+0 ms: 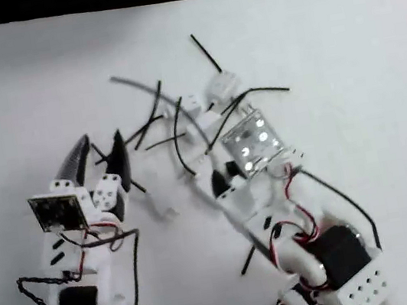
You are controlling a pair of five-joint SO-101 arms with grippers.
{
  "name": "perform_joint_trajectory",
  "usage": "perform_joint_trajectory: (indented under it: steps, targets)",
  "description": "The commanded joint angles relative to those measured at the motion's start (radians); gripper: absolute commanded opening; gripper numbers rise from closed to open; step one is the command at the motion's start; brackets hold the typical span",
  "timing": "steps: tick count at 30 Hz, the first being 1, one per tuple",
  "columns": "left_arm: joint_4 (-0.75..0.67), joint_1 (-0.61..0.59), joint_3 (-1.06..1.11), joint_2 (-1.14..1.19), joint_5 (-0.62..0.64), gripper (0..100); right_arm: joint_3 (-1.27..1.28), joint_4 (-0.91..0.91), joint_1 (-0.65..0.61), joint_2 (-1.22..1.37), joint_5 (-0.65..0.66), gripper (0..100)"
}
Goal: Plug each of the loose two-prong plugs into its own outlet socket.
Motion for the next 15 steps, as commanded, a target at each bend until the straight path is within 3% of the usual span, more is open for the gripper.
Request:
perform_joint_trajectory:
  steps: [1, 8, 15]
  targets:
    - [-0.034, 0.074, -0.057, -0.013, 0.011, 19, 0.031, -0.048, -0.113, -0.03, -0.005, 1.7]
    - [0.002, 0.182, -0.193, -0.013, 0.005, 19, 0.066, -0.061, -0.18, 0.027, -0.009, 1.7]
    - [0.226, 0.378, -0.279, -0.013, 0.0, 19, 0.064, -0.107, -0.179, 0.085, -0.009, 1.7]
